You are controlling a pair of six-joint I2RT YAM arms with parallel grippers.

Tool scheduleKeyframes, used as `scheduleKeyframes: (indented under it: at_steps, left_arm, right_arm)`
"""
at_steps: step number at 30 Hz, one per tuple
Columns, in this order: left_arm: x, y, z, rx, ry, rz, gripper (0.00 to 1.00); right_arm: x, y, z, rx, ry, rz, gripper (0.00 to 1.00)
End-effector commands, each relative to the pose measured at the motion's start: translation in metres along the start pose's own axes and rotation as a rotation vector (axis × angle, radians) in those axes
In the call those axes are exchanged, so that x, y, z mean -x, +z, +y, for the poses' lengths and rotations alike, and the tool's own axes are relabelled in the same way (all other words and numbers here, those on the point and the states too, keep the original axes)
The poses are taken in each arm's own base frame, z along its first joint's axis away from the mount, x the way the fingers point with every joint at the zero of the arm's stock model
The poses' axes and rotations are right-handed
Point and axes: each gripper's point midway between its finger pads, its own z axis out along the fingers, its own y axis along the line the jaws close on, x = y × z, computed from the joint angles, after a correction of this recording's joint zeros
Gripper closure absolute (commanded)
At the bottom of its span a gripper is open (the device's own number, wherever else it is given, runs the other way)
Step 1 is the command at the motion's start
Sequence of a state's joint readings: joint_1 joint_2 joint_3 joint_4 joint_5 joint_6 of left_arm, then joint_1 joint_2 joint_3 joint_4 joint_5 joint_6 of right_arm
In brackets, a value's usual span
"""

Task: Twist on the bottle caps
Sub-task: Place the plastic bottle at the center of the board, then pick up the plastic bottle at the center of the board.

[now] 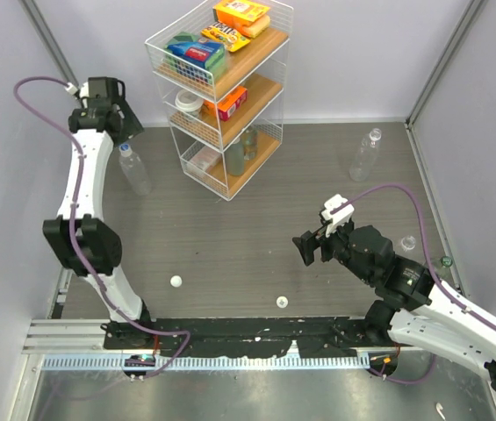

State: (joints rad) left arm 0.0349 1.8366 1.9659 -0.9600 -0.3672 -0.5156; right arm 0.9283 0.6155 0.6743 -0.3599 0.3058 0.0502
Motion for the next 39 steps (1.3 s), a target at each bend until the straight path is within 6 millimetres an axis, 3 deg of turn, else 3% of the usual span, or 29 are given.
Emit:
scheduleKeyframes:
  at_steps: [1, 4, 7, 12, 17, 20, 28, 31, 34, 36, 39]
  left_arm:
    - [0.053, -0.082, 0.017, -0.069, -0.073, -0.217, 0.0]
    - [0.051, -0.118, 0.016, -0.164, -0.1, -0.251, 0.0]
    - [0.037, -0.153, -0.003, -0.311, -0.093, -0.268, 0.0]
    - [-0.009, -0.199, -0.02, -0.487, -0.033, -0.257, 0.0]
    - [-0.074, -0.22, -0.029, -0.623, 0.049, -0.165, 0.0]
    - [-0.112, -0.235, -0.047, -0.769, 0.083, -0.078, 0.0]
    - [-0.218, -0.247, -0.079, -0.87, 0.195, 0.059, 0.0]
    - [-0.257, -0.233, -0.076, -0.827, 0.189, 0.118, 0.0]
    - [-0.283, -0.217, -0.07, -0.757, 0.193, 0.157, 0.0]
    - [-0.296, -0.213, -0.069, -0.743, 0.21, 0.183, 0.0]
    - [-0.306, -0.215, -0.073, -0.757, 0.23, 0.193, 0.0]
  right_arm:
    - [0.019, -0.002, -0.004, -0.021, -0.004, -0.055, 0.11]
    - [0.018, -0.001, -0.004, -0.021, -0.011, -0.056, 0.11]
    - [0.018, 0.0, -0.005, -0.024, -0.013, -0.059, 0.11]
    - [0.017, -0.002, -0.005, -0.027, -0.004, -0.064, 0.11]
    - [0.017, -0.003, -0.005, -0.024, 0.003, -0.075, 0.11]
    - [0.018, -0.004, -0.004, -0.017, 0.007, -0.085, 0.11]
    - [0.016, -0.003, -0.011, -0.062, 0.041, -0.093, 0.08]
    - [0.013, 0.0, -0.018, -0.12, 0.101, -0.086, 0.05]
    - [0.012, 0.001, -0.025, -0.19, 0.235, -0.094, 0.05]
    - [0.012, -0.003, -0.049, -0.36, 0.402, -0.132, 0.04]
    - [0.011, -0.002, -0.055, -0.397, 0.369, -0.12, 0.04]
